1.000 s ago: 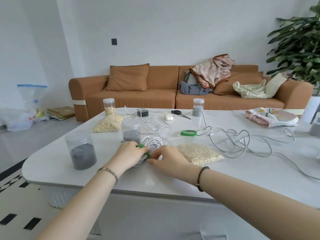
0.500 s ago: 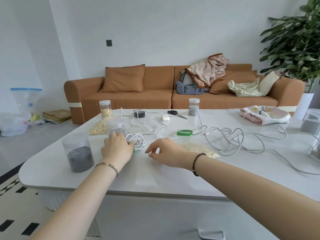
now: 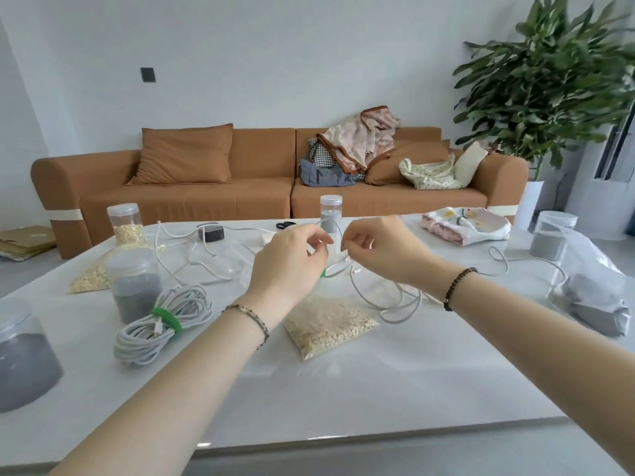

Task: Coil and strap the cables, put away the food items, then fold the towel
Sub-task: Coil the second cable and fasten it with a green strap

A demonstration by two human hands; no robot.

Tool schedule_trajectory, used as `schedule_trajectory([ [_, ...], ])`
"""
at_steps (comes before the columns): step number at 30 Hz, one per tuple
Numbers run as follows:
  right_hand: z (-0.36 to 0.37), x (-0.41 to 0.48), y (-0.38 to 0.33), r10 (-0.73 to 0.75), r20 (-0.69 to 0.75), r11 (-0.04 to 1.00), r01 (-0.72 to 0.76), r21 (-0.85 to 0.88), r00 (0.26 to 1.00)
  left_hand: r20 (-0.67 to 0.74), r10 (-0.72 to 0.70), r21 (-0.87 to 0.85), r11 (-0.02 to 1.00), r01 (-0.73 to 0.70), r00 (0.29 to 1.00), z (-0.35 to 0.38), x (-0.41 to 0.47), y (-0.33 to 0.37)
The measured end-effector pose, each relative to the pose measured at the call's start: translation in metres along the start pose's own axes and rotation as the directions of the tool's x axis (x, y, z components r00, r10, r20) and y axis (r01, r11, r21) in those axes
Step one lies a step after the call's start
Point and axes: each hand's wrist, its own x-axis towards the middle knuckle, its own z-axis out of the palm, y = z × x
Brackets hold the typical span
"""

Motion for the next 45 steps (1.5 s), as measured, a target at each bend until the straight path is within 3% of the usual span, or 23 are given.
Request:
schedule_trajectory([
  [3,-0.012,0.024,0.035,0.099,0.006,0.99,-0.097,-0.104,0.995,0.026,-0.004,-0.026,1.0,0.005,1.0,0.02,0.024,-0.006],
  [8,-0.005,0.054,0.095,0.276,0.169,0.894,-0.188,-0.406,0.946,0.004,0.005,-0.019,1.0,-0.005,1.0,0.04,0.029,-0.033],
  [15,0.025,0.063,0.133,0.264,0.3,0.875,-0.098,-0.473,0.917,-0.003,0.019,-0.132,0.991,-0.019,1.0,0.041,0.021,-0.041],
  [21,0.03,0.062,0.144,0.356,0.361,0.689,0.018,-0.725,0.862,0.003,0.142,-0.002,0.99,-0.142,0.99,0.046,0.012,-0.042],
  [24,0.015,0.055,0.149,0.343,0.314,0.633,0.029,-0.773,0.886,0.013,0.133,0.016,0.991,-0.133,0.991,0.049,0.012,-0.046],
  [27,-0.009,0.051,0.148,0.343,0.157,0.794,-0.196,-0.576,0.926,0.023,0.115,0.015,0.993,-0.115,0.993,0.049,0.013,-0.047],
  [30,-0.034,0.052,0.133,0.377,-0.018,0.921,-0.377,-0.101,0.926,0.017,0.106,0.009,0.994,-0.106,0.994,0.047,0.013,-0.046],
  [34,-0.069,0.055,0.102,0.339,-0.102,0.921,-0.308,0.239,0.935,0.013,0.122,0.013,0.992,-0.122,0.992,0.047,0.011,-0.044],
  [38,-0.087,0.059,0.068,0.211,-0.251,0.933,-0.118,0.339,0.945,0.009,0.122,0.002,0.993,-0.122,0.992,0.049,0.01,-0.044],
  [40,-0.085,0.061,0.052,0.158,-0.21,0.915,-0.063,0.397,0.965,-0.008,0.115,-0.036,0.993,-0.115,0.993,0.05,0.011,-0.044],
  [45,-0.055,0.054,0.029,0.16,0.125,0.816,-0.202,0.542,0.979,-0.083,0.099,-0.231,0.966,-0.115,0.992,0.049,0.014,-0.04],
])
